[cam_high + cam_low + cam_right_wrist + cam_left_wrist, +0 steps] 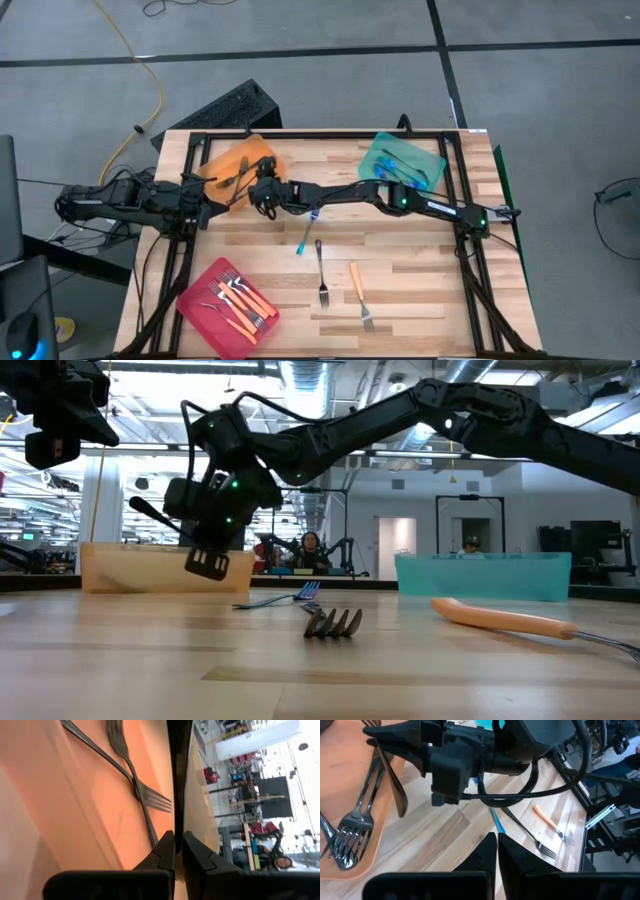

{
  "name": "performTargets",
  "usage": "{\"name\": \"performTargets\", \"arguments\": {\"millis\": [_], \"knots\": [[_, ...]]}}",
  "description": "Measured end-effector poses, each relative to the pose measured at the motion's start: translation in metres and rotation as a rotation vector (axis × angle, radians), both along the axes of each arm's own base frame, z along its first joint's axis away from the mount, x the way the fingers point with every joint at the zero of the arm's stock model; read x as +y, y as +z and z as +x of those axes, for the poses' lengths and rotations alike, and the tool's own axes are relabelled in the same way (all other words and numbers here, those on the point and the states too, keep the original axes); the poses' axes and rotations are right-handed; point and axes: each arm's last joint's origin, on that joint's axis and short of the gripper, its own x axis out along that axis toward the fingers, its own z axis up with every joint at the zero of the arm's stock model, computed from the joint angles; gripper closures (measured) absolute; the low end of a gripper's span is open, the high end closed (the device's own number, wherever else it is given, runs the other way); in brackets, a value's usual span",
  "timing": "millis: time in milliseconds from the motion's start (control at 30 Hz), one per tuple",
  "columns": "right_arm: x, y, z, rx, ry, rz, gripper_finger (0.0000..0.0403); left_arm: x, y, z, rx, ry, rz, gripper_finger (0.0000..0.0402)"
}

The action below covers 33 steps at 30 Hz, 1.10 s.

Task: Sort silverware by color (type)
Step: Put the black fork into the orange bin

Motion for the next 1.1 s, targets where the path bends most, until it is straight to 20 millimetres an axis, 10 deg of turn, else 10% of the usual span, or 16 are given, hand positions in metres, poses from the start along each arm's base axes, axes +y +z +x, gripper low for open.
{"name": "performTargets", "arguments": {"millis": [1100], "knots": [[-0.0063,0.0055,0.002,-0.185,0.059,0.247,0.0322,0.0009,-0.0007,-0.0006,0.009,0.021,0.021,0.0401]]}}
